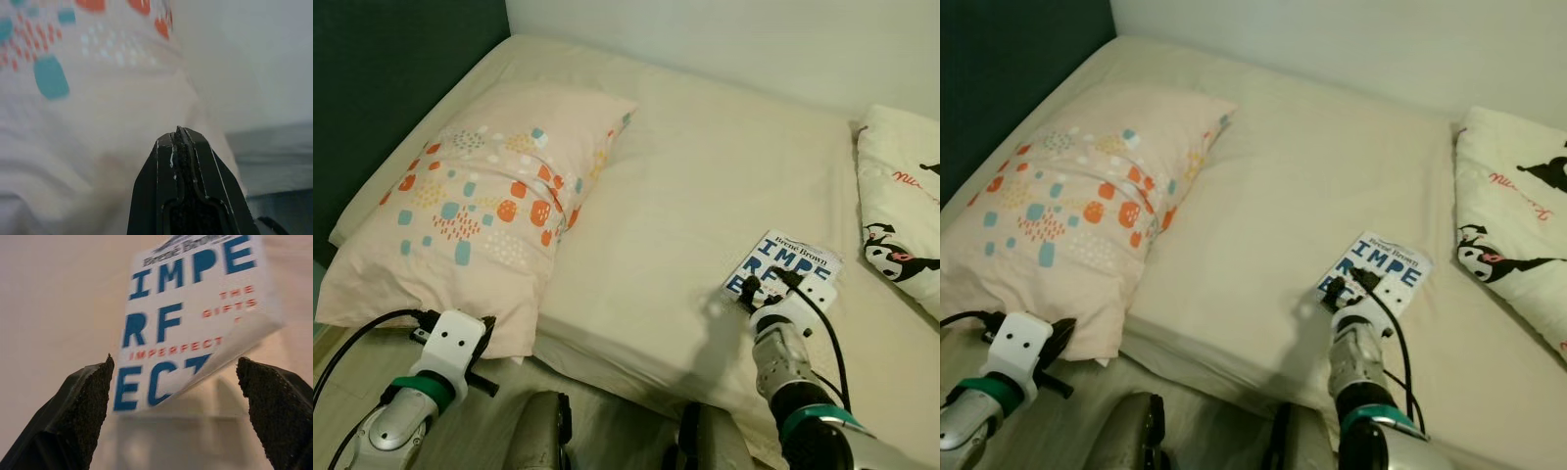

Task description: Clean up the room

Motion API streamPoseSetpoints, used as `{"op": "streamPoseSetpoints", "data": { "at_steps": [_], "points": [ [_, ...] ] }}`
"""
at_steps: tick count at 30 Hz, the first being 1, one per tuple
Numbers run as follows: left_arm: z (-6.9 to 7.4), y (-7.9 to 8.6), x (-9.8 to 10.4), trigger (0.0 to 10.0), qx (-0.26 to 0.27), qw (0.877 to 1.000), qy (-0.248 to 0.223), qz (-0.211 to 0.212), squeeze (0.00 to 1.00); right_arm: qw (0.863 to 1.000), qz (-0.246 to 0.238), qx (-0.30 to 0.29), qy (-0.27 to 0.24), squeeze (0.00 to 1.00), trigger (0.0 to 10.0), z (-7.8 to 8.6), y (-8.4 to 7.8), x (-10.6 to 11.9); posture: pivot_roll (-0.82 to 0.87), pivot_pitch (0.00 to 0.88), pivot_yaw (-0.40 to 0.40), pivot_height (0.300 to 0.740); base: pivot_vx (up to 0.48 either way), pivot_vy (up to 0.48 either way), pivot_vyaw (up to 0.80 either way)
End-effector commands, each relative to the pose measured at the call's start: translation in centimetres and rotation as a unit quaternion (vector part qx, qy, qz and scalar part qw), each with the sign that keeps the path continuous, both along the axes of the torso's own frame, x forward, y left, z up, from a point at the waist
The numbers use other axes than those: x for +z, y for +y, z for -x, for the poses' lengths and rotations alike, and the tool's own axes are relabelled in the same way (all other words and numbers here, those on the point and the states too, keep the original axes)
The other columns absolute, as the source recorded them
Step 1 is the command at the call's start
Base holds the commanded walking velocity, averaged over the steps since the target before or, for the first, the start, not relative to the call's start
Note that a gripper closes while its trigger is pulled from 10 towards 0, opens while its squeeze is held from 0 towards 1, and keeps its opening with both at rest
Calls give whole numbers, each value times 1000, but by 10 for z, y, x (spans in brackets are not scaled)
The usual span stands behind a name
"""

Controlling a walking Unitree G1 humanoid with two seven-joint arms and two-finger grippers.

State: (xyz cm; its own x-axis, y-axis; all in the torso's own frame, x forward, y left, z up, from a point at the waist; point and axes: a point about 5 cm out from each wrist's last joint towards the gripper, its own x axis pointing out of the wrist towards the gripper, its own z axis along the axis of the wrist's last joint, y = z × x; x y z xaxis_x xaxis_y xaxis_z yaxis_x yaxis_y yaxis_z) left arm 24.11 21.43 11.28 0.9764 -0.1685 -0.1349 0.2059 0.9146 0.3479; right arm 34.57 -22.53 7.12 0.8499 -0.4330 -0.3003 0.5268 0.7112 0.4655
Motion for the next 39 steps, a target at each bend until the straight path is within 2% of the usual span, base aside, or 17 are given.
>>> {"op": "streamPoseSetpoints", "data": {
  "at_steps": [1,2,3,4,8,17,19,21,31,33,38,39],
  "points": [
    [4,0,-2,10000,-5,1000,15,-5,0,999,-36,-24,19,1000,10000,5,-1,-10,299,158,29,615,0,0,0],
    [4,0,1,10000,-7,1000,14,-6,0,998,-57,-36,15,925,10000,5,-2,-9,299,158,29,615,0,0,0],
    [5,0,4,10000,-10,1000,13,-9,0,995,-82,-48,8,235,10000,5,-3,-9,320,177,38,615,0,0,0],
    [6,1,7,10000,-12,1000,12,-11,0,992,-108,-58,2,0,10000,5,-3,-10,333,183,43,615,0,0,0],
    [10,3,14,10000,-17,1000,9,-17,0,987,-142,-71,-2,0,10000,5,-1,-12,364,203,56,615,0,0,0],
    [18,8,25,10000,-24,999,8,-25,0,981,-171,-87,-7,0,10000,6,2,-15,408,228,72,615,0,0,0],
    [24,13,33,10000,-22,999,8,-29,0,980,-176,-92,-30,0,10000,3,0,-9,433,245,79,615,0,0,0],
    [28,17,39,10000,-19,999,6,-31,0,979,-172,-96,-49,0,10000,1,-3,-3,441,252,83,615,0,0,0],
    [33,16,46,10000,-23,1000,-1,-15,0,979,-156,-113,-71,0,10000,-1,-16,7,446,267,91,615,0,0,0],
    [38,13,46,10000,-33,999,3,-6,0,979,-137,-128,-80,0,10000,-1,-30,15,445,268,92,615,0,0,0],
    [40,12,45,10000,-34,999,9,-5,0,981,-127,-127,-75,0,10000,0,-34,16,445,268,92,615,0,0,0],
    [39,11,45,10000,-35,999,11,-3,0,986,-108,-109,-66,0,10000,-1,-32,16,409,261,84,615,0,0,0]
  ]
}}
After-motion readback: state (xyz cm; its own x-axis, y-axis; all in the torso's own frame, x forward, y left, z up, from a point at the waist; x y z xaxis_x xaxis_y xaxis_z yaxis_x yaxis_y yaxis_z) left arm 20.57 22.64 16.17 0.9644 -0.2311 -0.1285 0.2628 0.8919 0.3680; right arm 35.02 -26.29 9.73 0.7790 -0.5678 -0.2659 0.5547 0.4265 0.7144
